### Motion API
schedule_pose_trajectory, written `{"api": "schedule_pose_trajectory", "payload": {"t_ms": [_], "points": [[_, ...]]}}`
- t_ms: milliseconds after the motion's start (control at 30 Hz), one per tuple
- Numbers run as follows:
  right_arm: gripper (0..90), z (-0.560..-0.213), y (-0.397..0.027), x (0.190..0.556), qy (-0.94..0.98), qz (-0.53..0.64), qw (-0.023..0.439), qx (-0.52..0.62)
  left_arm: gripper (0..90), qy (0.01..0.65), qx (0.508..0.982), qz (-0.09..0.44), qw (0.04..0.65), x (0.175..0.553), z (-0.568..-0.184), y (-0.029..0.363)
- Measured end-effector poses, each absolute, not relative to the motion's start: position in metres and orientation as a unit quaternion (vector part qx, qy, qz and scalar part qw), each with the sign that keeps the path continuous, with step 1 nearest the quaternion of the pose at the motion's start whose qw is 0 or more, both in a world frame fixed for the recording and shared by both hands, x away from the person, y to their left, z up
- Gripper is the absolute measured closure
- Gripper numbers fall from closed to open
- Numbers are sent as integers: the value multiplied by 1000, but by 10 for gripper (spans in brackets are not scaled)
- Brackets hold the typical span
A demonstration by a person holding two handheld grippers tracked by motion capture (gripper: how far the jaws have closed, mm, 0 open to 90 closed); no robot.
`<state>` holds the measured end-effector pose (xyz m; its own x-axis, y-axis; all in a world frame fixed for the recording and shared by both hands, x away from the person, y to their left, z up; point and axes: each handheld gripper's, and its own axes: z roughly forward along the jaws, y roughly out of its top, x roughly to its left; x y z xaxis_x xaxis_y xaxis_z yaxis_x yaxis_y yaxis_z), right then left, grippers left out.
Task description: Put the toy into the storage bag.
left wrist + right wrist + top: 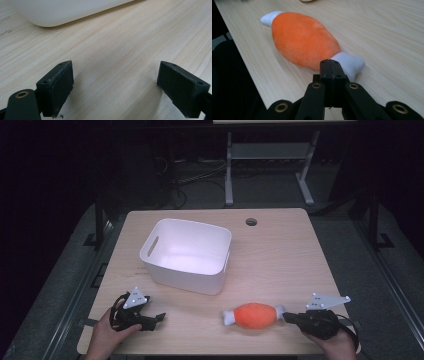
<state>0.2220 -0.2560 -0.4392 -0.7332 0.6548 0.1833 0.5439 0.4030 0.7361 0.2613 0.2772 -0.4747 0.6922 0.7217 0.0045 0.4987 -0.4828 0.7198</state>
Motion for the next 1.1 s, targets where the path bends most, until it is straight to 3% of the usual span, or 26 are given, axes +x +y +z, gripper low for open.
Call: {"api": "schedule_pose_trajectory", "payload": {"t_ms": [1100], "points": [[893, -457, -247, 244, 840, 393, 72, 367, 129, 360, 847, 155, 359, 261, -475, 277]]}}
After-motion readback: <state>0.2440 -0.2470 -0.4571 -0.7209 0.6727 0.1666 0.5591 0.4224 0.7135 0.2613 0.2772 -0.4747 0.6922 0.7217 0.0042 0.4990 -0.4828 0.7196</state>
